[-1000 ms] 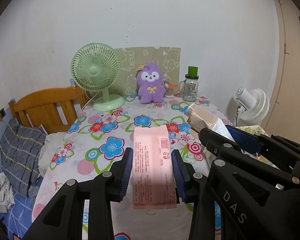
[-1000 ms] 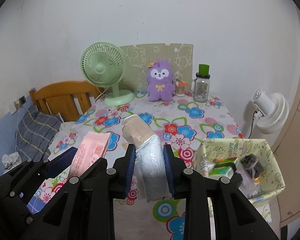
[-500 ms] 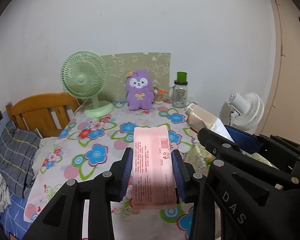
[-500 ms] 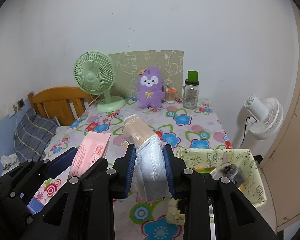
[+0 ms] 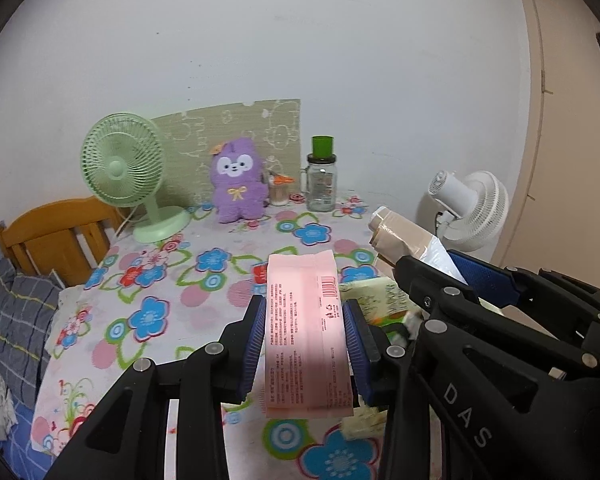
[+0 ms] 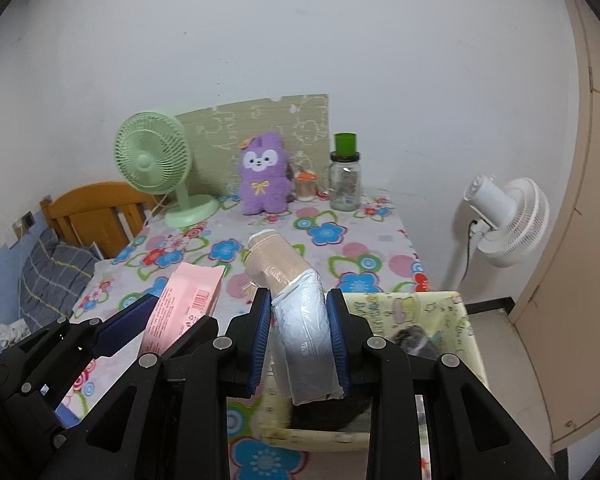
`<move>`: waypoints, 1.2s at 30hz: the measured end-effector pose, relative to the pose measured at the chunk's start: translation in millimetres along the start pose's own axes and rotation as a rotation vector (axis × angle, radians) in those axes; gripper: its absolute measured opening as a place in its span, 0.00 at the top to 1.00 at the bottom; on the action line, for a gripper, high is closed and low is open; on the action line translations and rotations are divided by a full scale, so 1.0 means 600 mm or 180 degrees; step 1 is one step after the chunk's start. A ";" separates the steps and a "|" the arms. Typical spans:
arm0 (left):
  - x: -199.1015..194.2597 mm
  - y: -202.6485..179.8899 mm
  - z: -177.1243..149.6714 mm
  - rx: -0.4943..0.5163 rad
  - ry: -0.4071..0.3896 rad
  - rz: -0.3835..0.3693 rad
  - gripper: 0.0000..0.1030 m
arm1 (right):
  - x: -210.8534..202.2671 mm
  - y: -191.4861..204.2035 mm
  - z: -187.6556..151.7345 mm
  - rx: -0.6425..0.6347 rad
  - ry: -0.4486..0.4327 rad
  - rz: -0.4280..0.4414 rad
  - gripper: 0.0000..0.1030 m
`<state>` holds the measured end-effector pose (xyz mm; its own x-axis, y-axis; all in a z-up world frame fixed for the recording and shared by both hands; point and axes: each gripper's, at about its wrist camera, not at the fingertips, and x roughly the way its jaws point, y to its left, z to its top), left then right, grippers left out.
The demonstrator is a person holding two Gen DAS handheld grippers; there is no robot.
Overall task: Organize soft objects
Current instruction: 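Move both tools to the bin, carrying the white roll and pink slip, then release the white roll from the right tool while the left tool releases the pink slip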
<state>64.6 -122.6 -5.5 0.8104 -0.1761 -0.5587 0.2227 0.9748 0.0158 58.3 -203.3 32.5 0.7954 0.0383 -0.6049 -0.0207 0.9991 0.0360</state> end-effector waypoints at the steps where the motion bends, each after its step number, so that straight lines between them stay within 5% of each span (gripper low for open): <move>1: 0.003 -0.006 0.001 0.0003 0.0005 -0.0018 0.62 | 0.001 -0.009 0.000 0.0003 0.0007 -0.0023 0.69; 36: 0.127 -0.139 -0.015 0.0312 0.0496 -0.0382 0.62 | 0.087 -0.168 -0.056 0.0427 0.0425 -0.0302 0.68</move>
<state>102.6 -215.8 -56.9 0.6830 -0.2594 -0.6828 0.3704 0.9287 0.0177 81.8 -301.5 -29.4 0.7024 -0.0453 -0.7104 0.1385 0.9876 0.0740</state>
